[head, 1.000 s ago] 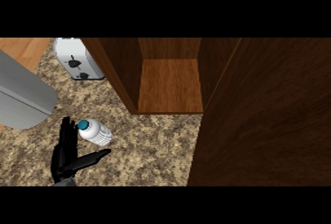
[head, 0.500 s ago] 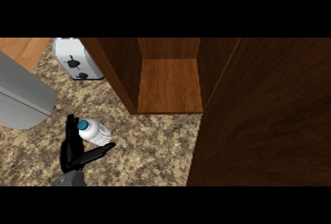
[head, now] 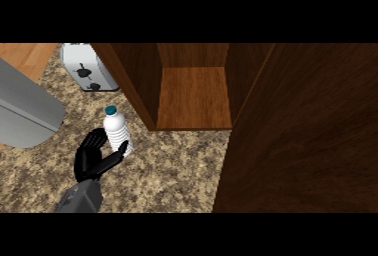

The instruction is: Pick up the bottled water, place it into the cabinet and close the cabinet

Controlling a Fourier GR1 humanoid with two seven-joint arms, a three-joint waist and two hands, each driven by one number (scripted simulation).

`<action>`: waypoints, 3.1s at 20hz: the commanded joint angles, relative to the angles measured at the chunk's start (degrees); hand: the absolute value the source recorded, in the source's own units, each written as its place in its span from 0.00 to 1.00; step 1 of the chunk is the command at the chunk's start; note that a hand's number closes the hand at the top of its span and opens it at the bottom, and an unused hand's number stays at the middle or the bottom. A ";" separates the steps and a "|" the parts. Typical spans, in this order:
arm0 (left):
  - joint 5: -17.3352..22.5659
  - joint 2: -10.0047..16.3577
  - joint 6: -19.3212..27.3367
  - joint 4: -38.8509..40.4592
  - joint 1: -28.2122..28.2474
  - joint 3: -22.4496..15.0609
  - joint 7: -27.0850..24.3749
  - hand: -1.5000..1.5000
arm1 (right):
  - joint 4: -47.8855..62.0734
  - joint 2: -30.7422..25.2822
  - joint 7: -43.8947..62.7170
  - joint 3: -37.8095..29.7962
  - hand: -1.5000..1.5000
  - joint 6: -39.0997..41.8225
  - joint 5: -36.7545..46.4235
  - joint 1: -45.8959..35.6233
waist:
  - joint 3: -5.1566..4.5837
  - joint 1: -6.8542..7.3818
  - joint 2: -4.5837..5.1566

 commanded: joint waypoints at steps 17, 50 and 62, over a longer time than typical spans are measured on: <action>-11.08 -5.50 -0.09 -7.41 -1.42 -16.15 -5.78 1.00 | -5.86 -2.25 3.30 1.20 0.00 -2.18 3.86 1.44 | 0.10 0.60 -0.38; 19.31 -5.67 31.09 -17.74 -23.41 -42.17 24.81 1.00 | -3.82 -6.59 -7.18 0.35 0.00 -1.73 -0.62 7.86 | 0.06 -1.31 0.19; 19.75 -5.67 32.18 0.12 -30.89 -36.17 17.54 1.00 | -8.12 -10.15 -10.73 -4.90 0.00 0.81 -7.44 12.88 | 0.10 -1.42 0.38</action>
